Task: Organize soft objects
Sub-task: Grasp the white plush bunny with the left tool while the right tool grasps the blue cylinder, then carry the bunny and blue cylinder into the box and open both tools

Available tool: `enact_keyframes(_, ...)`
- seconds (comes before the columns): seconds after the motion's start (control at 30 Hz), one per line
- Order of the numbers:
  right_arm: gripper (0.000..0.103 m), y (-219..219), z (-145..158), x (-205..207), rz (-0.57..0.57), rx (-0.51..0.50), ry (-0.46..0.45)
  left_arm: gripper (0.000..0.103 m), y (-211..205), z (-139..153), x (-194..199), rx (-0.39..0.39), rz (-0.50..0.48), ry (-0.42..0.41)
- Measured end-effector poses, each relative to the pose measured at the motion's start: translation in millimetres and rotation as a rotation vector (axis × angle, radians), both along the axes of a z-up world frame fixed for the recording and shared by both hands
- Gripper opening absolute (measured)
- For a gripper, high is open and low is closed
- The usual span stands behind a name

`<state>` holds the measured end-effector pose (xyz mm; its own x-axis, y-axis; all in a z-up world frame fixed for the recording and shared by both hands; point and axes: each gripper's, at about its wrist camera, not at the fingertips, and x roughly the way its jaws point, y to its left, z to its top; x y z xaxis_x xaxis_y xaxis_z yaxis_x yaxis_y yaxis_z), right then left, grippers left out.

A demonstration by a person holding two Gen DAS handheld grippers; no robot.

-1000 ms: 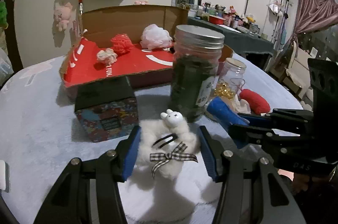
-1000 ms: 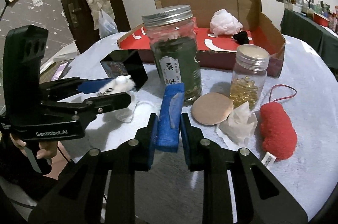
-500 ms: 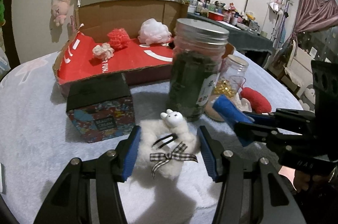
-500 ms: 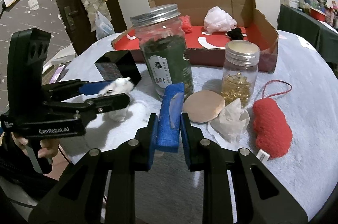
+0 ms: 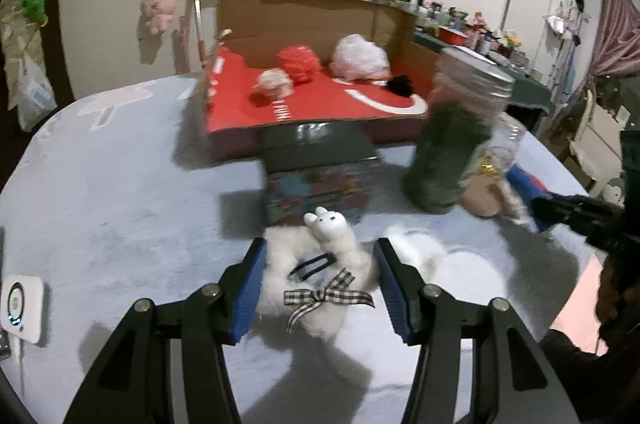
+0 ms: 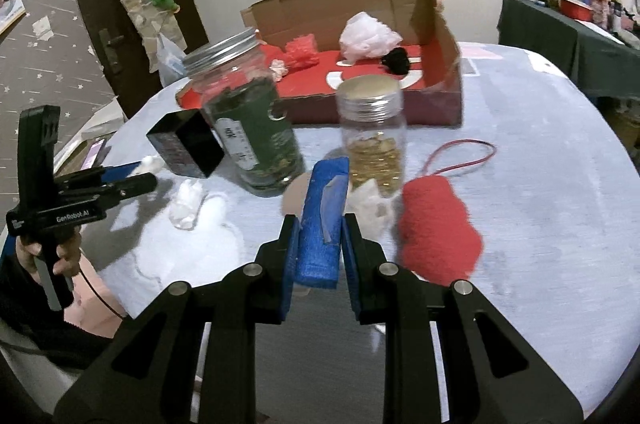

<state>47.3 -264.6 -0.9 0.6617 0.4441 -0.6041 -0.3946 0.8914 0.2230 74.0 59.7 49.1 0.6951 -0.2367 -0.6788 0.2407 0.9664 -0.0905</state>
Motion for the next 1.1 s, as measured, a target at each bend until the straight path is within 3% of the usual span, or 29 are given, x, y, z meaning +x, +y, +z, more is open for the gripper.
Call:
enact_keyframes(0.5, 0.021, -40.5, 6.9, 13.3, -0.057, -0.078, -0.009, 0.056, 41.8, -5.9, 15.4, 0.067, 0.012, -0.008)
enact_keyframes(1.1, 0.021, -38.9, 30.8, 78.9, 0.101, -0.197, -0.019, 0.056, 66.8, 17.5, 76.8, 0.022, -0.121, -0.001)
